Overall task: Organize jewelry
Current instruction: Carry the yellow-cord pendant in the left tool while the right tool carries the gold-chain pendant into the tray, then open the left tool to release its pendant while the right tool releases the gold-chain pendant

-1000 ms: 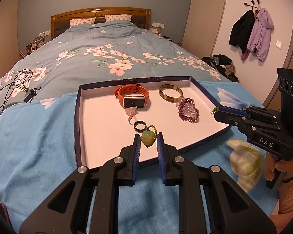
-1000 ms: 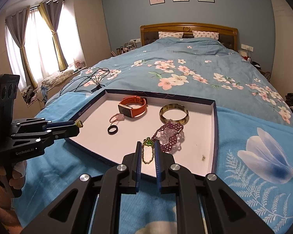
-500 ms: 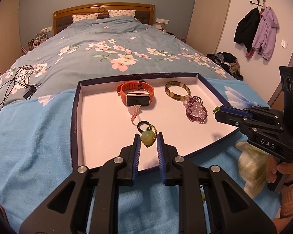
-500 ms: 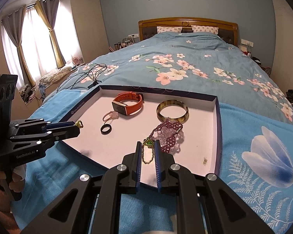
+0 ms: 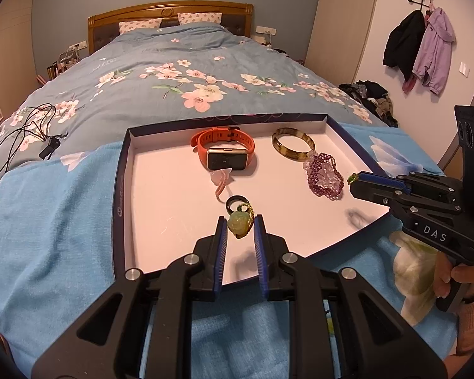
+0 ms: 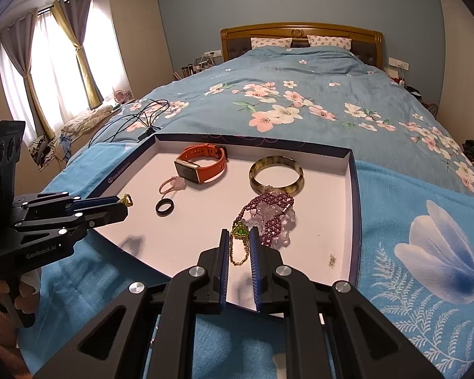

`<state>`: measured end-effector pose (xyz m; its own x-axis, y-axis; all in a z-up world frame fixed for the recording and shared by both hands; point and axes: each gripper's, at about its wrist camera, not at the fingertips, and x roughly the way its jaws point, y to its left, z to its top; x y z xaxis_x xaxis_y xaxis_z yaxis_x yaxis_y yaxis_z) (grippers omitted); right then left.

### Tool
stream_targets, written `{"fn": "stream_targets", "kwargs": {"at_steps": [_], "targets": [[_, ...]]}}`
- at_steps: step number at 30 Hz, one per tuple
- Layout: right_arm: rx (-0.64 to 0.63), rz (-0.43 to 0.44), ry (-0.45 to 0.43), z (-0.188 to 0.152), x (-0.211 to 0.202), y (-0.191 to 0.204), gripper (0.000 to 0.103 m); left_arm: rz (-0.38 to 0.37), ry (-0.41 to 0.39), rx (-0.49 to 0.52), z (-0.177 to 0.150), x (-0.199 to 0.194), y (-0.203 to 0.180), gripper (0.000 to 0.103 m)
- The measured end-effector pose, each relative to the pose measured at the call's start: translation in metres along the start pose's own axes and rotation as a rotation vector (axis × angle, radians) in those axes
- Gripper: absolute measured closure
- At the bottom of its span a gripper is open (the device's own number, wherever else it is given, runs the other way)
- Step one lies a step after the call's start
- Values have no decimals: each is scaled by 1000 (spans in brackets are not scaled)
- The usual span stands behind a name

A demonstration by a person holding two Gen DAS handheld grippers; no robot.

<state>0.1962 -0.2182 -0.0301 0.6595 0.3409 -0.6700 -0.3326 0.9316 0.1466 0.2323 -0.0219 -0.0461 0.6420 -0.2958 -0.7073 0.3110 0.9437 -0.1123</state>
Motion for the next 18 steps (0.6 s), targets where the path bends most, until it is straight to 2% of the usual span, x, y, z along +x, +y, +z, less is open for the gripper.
{"fn": "stream_targets", "kwargs": {"at_steps": [18], "targets": [[15,-16,64,1,20,-3,91,3,44,-4,4,22,-1,85]]}}
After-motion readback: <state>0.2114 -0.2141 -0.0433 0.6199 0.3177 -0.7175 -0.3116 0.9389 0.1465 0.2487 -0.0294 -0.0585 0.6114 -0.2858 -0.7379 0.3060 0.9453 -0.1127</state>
